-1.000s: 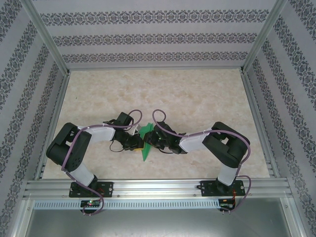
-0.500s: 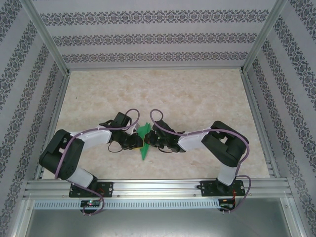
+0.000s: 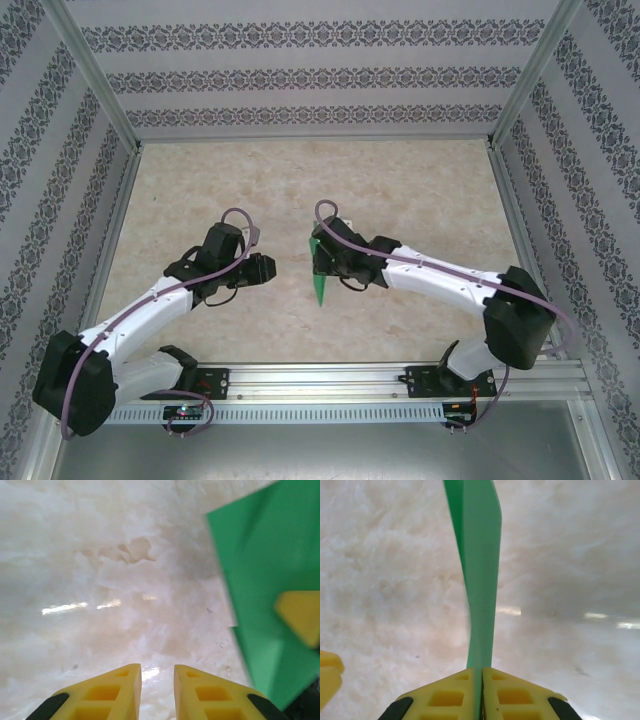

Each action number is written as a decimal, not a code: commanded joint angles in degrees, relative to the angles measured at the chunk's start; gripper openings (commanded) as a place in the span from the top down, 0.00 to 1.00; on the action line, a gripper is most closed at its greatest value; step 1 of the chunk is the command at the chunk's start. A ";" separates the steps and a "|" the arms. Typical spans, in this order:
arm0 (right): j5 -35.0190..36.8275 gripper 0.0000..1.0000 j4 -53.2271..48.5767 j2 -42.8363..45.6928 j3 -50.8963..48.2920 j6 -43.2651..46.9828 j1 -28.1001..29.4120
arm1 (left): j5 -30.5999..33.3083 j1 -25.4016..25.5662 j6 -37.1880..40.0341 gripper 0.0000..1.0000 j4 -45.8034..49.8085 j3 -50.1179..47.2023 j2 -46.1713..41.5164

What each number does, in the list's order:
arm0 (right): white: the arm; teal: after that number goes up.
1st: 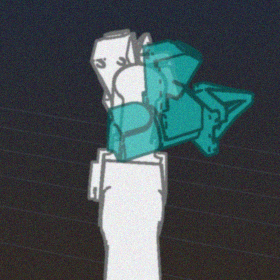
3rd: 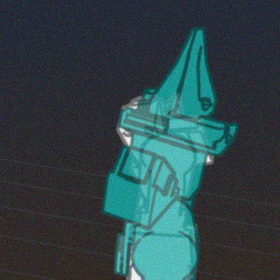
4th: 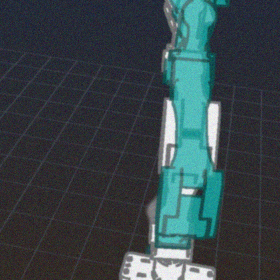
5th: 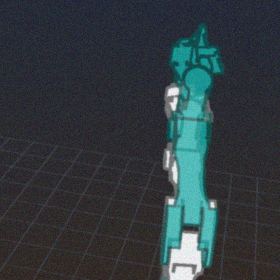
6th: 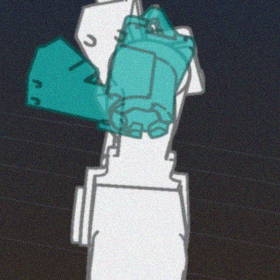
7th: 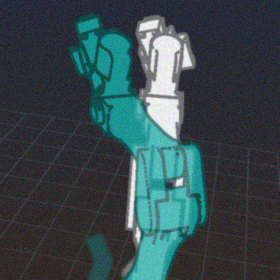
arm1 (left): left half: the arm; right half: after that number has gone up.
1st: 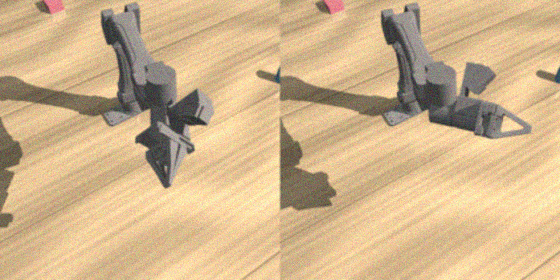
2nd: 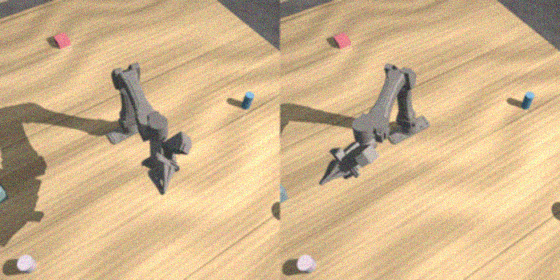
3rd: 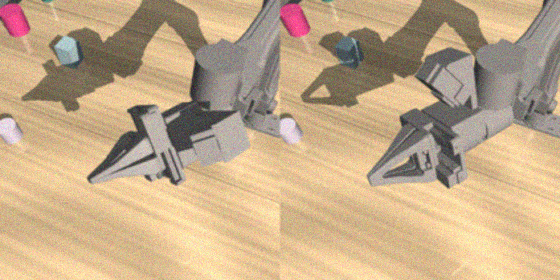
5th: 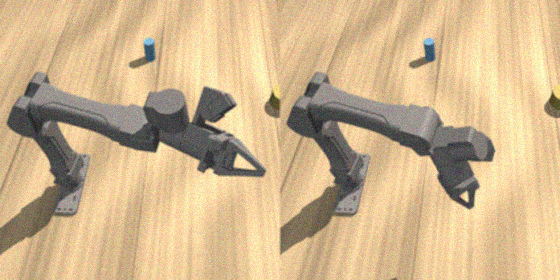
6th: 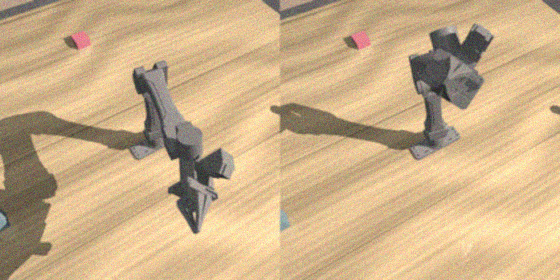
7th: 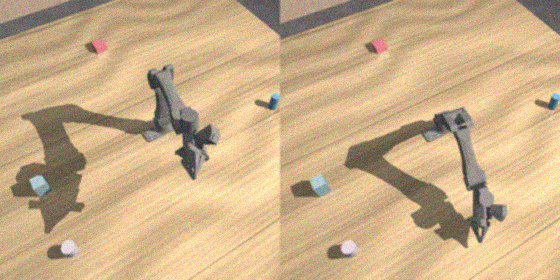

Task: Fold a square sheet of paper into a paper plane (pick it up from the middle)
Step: Turn over the paper at the center of the table.

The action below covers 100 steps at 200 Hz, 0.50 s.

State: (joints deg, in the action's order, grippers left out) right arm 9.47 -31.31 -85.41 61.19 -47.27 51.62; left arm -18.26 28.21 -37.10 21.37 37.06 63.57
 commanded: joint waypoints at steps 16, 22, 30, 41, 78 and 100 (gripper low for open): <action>21.53 0.86 -33.63 -1.46 8.63 0.91 0.27 | 7.85 0.26 -1.46 0.75 6.00 0.55 -0.70; 24.13 0.86 -37.63 -3.14 10.50 -0.04 0.63 | 9.03 0.27 -1.62 0.75 6.78 0.71 -0.91; 26.52 0.87 -41.78 -5.58 12.88 -0.61 1.29 | 10.63 0.18 -1.90 0.75 7.66 0.80 -1.28; 28.50 0.87 -45.77 -10.15 16.02 -1.11 2.24 | 13.07 0.13 -2.61 0.75 9.04 1.12 -1.98; 27.55 0.87 -47.34 -25.83 25.85 -0.25 7.04 | 22.18 -0.20 -6.00 0.74 15.40 2.24 -4.41; 25.27 0.87 -46.18 -34.48 32.41 0.34 9.61 | 26.53 -0.68 -7.15 0.74 18.82 2.64 -5.98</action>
State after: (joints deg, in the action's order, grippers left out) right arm 34.26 -74.83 -112.97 87.61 -46.78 58.57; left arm 0.25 28.12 -41.34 33.63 37.60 59.75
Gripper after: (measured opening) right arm 0.129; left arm 0.260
